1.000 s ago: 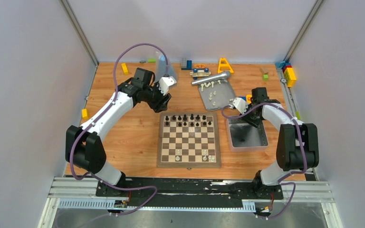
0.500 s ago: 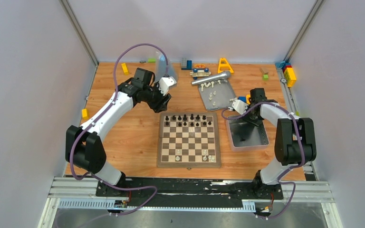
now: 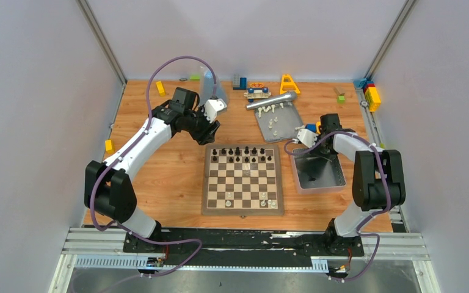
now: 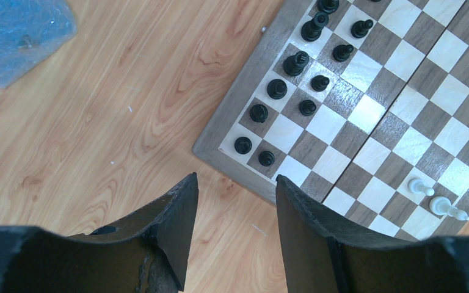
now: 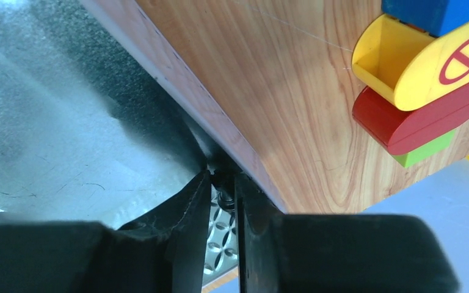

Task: Set up the chess pieces on the board
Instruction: Pick up the chess piece from the storage box, then place the chess piece on the chessboard.

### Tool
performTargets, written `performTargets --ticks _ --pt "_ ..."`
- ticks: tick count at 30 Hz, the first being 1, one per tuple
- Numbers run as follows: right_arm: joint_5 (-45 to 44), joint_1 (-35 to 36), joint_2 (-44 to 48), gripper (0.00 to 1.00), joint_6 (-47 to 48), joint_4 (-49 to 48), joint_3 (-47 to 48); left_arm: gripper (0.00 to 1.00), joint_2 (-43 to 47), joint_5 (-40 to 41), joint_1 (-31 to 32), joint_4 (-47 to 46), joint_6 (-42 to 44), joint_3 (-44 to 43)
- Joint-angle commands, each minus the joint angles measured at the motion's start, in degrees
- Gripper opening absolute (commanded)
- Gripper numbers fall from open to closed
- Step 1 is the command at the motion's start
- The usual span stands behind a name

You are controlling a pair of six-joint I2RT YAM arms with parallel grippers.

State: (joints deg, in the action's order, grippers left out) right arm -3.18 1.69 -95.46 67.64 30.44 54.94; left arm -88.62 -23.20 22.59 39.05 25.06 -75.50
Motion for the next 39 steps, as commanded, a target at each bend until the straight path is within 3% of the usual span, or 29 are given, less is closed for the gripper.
performTargets --ticks 1,13,21,28,33,39 --pt "0.9 -0.3 -0.6 0.19 0.4 -1.1 -1.3 0.58 0.0 -0.2 0.3 0.5 1.3 -1.9" --pt "11.5 -0.3 4.8 0.02 -5.7 5.9 0.9 0.58 0.5 0.7 0.3 1.3 2.3 -1.9" --pt "26.7 -0.3 12.7 0.00 -12.1 14.5 4.5 0.57 1.3 0.9 0.3 1.3 2.7 -2.2" --pt "44.5 1.0 17.6 0.00 -18.8 15.8 6.2 0.58 2.6 -0.1 -0.1 0.0 2.2 -2.1" --pt "54.0 3.6 18.8 0.00 -26.1 8.9 4.8 0.59 3.7 -2.6 -2.0 -1.2 1.0 -1.6" --pt "54.2 8.7 15.2 0.00 -34.2 -9.0 1.6 0.59 4.7 -5.6 -4.8 -2.0 1.4 -0.3"
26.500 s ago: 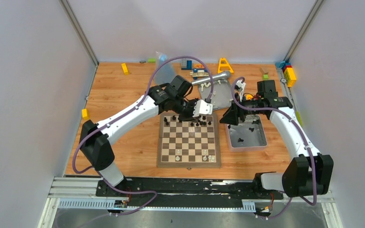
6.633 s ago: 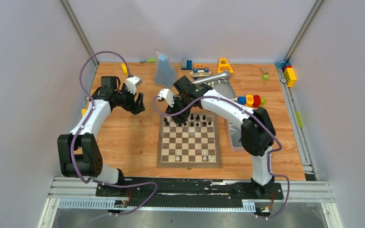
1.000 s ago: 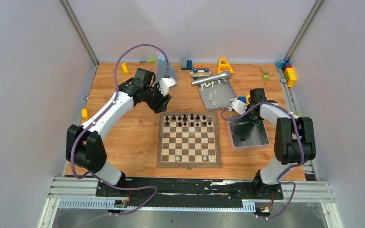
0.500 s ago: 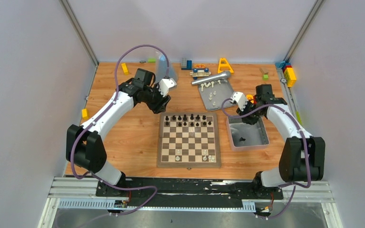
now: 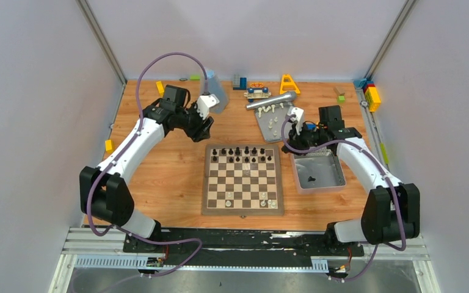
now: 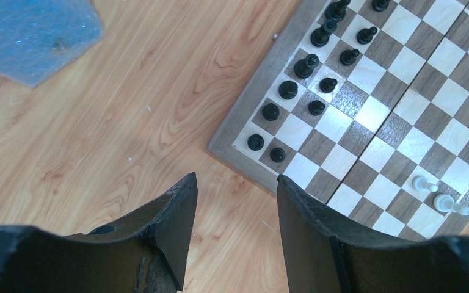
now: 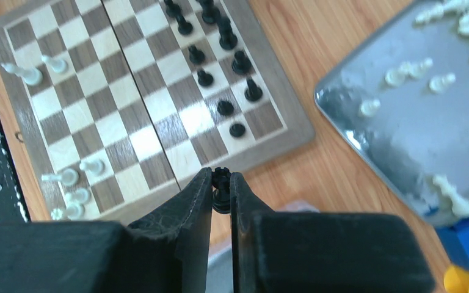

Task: Set up the chess pieces on the board
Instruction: Place the chess piece on the chessboard.

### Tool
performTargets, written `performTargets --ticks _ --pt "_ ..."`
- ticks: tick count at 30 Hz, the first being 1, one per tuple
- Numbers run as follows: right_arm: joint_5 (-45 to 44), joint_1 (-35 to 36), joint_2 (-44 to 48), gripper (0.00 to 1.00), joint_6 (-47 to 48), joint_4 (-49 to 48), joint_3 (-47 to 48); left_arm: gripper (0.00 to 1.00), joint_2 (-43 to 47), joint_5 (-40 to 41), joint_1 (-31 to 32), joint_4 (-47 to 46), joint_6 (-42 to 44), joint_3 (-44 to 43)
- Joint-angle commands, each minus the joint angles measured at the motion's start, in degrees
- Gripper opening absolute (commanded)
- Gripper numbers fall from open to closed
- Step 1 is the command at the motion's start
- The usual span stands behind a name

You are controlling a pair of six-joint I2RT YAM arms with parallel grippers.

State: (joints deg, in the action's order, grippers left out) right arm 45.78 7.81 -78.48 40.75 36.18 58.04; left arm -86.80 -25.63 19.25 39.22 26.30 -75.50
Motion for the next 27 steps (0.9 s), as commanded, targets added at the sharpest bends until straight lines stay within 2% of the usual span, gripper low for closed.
performTargets --ticks 1,6,13,20,27 --pt "5.0 3.1 -2.9 0.00 -8.5 -17.3 -1.9 0.59 3.0 -3.3 -2.0 -2.3 0.3 -0.2" --pt "5.2 3.7 -8.5 0.00 -14.3 -31.8 -4.5 0.59 4.4 -4.1 -3.7 -3.7 0.1 1.3" --pt "4.1 3.9 -12.6 0.00 -20.4 -44.2 -7.6 0.59 4.9 -4.6 -4.2 -5.0 -0.5 2.1" --pt "1.4 4.9 -14.3 0.00 -29.0 -44.8 -6.4 0.59 4.3 -5.4 -4.3 -5.3 -1.2 2.4" --pt "-2.6 5.3 -12.9 0.00 -37.4 -48.0 -10.1 0.59 4.6 -6.5 -4.3 -5.8 -2.0 3.3"
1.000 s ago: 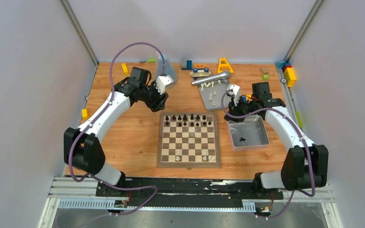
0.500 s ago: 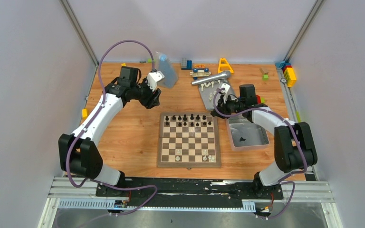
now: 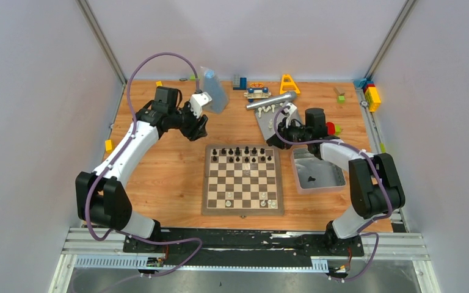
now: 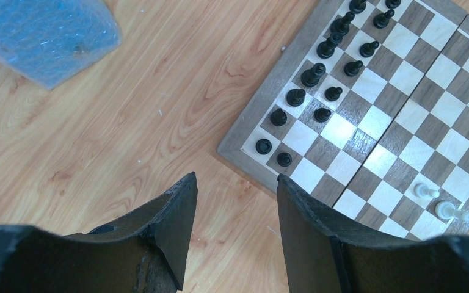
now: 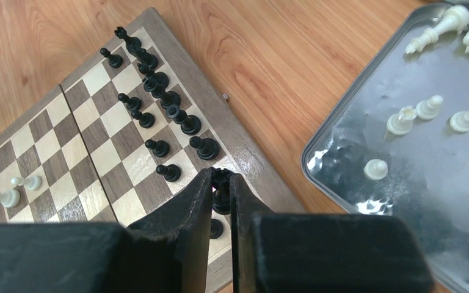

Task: Set up the chess pieces on the board
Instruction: Place the chess piece on the chessboard.

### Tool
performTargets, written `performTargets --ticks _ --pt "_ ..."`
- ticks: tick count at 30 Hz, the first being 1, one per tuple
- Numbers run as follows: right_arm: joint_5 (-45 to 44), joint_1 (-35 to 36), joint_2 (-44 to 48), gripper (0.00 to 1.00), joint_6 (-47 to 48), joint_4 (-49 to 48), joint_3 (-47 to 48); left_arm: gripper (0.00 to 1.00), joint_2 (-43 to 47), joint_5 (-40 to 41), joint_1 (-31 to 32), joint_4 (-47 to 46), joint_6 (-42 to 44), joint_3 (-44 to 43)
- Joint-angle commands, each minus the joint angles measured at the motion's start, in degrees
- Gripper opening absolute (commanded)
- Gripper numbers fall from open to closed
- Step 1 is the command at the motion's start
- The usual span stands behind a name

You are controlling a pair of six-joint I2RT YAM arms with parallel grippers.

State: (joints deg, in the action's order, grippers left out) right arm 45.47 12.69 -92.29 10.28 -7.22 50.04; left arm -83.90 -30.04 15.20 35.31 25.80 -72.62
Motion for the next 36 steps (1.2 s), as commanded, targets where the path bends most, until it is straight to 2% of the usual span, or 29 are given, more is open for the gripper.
performTargets --ticks 1,13,36 --pt "-3.2 0.4 0.9 0.00 -7.8 -5.1 -2.8 0.59 1.7 -2.2 -0.3 -1.9 -1.5 0.4" --pt "-6.2 0.5 -0.9 0.00 -9.9 -9.1 -6.0 0.59 1.4 -2.7 -0.2 -1.8 -1.9 0.7" --pt "-6.9 1.5 -4.2 0.03 -12.0 -10.7 -5.1 0.60 1.0 -2.9 -0.3 -1.4 -2.1 0.1"
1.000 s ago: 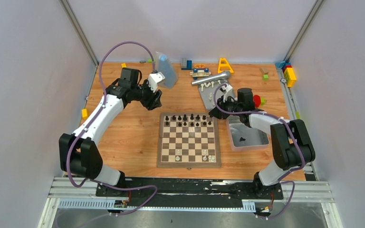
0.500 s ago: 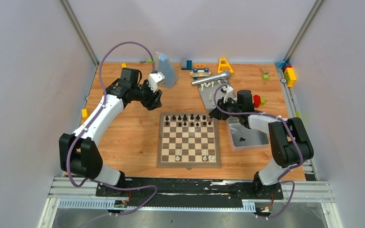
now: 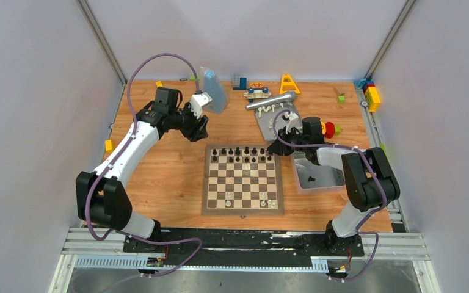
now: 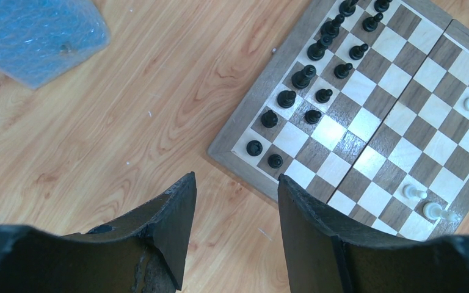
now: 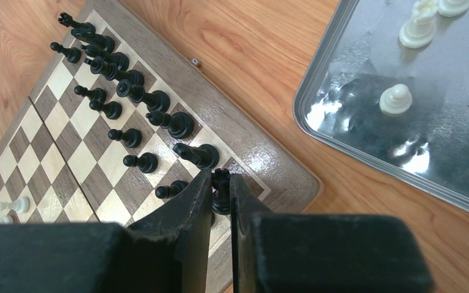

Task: Set up the chess pieces on the board
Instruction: Place the chess piece on the chessboard.

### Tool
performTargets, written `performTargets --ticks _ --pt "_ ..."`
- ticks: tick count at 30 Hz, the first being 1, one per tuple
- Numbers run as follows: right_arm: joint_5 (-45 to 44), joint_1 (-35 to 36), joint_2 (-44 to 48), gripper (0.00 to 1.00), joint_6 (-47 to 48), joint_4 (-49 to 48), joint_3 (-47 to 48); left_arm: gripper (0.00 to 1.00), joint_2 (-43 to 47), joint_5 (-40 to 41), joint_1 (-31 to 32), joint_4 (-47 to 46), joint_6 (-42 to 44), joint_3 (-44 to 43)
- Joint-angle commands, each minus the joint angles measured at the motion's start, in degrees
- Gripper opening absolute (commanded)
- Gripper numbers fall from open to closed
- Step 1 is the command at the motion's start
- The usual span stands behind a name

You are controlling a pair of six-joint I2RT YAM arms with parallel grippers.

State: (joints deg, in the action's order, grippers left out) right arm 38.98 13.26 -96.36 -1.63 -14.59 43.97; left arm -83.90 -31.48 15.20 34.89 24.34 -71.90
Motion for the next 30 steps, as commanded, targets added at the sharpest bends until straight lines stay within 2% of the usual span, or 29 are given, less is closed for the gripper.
performTargets --ticks 1,30 --pt "-0.5 1.1 -0.1 0.04 0.1 -3.4 0.9 0.60 1.0 -1.5 -0.3 -1.0 -0.6 -0.6" --pt "-2.7 1.4 -0.9 0.15 1.3 -3.5 -0.1 0.61 0.7 -1.7 -0.3 0.0 -0.3 -0.7"
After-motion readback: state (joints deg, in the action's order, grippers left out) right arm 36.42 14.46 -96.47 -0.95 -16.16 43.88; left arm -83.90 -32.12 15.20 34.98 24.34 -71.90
